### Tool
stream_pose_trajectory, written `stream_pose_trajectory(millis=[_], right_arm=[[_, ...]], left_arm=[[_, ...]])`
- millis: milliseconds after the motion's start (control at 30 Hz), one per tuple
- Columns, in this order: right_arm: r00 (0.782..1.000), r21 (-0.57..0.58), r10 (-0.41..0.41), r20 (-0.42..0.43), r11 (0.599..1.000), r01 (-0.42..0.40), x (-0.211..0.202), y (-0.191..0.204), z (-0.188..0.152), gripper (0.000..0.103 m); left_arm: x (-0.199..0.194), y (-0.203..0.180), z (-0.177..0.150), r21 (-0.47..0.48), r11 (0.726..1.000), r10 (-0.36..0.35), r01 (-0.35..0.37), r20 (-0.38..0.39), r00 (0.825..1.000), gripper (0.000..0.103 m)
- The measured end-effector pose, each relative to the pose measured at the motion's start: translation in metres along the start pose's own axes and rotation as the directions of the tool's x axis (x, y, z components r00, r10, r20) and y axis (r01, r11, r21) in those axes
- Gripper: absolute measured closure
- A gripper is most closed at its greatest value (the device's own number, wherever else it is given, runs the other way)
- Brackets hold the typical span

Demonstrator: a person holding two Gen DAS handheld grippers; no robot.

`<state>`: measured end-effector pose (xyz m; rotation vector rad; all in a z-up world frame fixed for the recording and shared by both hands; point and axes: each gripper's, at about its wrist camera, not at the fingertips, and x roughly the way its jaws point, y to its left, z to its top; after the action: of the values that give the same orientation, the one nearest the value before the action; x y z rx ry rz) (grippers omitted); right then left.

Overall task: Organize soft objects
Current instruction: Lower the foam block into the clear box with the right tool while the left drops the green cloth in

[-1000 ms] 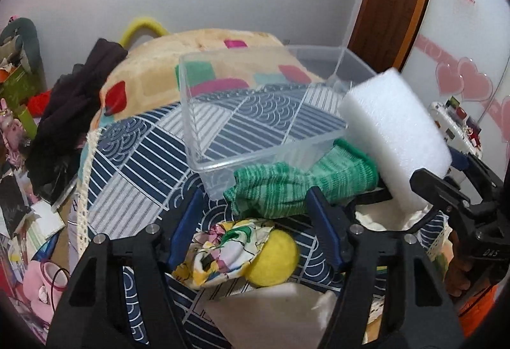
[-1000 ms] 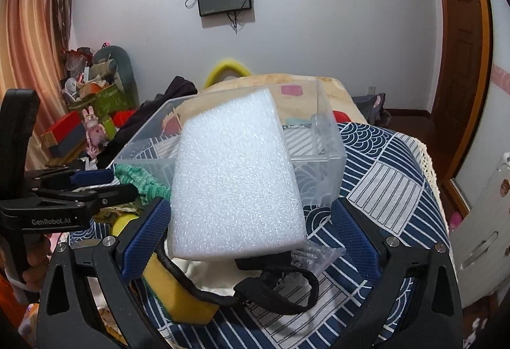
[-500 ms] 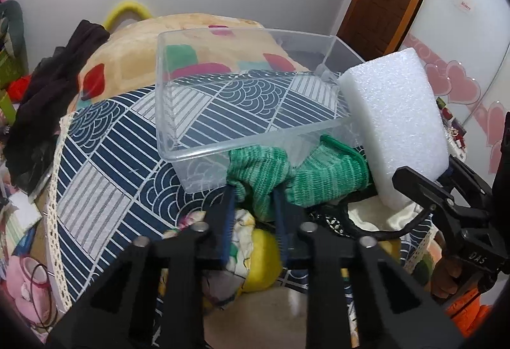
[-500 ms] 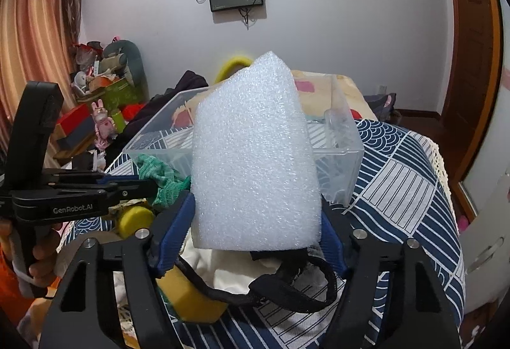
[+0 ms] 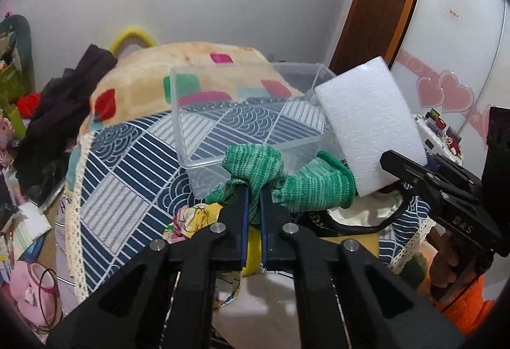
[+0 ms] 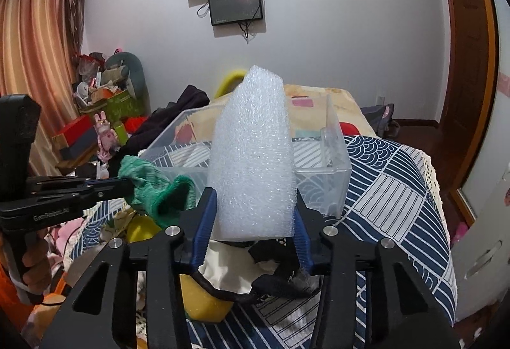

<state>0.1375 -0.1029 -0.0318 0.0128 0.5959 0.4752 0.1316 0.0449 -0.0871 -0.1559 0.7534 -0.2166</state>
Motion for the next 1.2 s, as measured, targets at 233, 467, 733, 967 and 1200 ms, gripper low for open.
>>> stream_pose_trajectory(millis=[233,467,733,967,1200], right_arm=[[0.999,0.030,0.021,0.029,0.999,-0.022,-0.003,-0.003,0.009,0.067],[0.998,0.046,0.015,0.069,0.999,-0.018,0.004,-0.009,0.026,0.071],[0.998,0.081,-0.009,0.070,0.997,0.003,0.020,-0.018,0.035,0.072],[0.999,0.072,-0.030,0.044,0.997,0.027,0.039,-0.017,0.043,0.075],[0.998,0.039,-0.055,-0.018,0.998,0.056,0.049,-0.013,0.038,0.075]], left_arm=[[-0.026,-0.003,0.009,-0.003,1.000,0.027,-0.027,0.079,0.997,0.098],[-0.037,-0.006,0.030,-0.018,0.998,0.063,-0.061,0.166,0.984,0.098],[-0.017,0.007,0.050,-0.078,0.994,0.093,-0.081,0.174,0.980,0.098],[0.017,0.011,0.055,-0.071,0.990,0.127,-0.120,0.115,0.985,0.098],[0.042,0.008,0.050,-0.032,0.991,0.132,-0.130,0.038,0.991,0.096]])
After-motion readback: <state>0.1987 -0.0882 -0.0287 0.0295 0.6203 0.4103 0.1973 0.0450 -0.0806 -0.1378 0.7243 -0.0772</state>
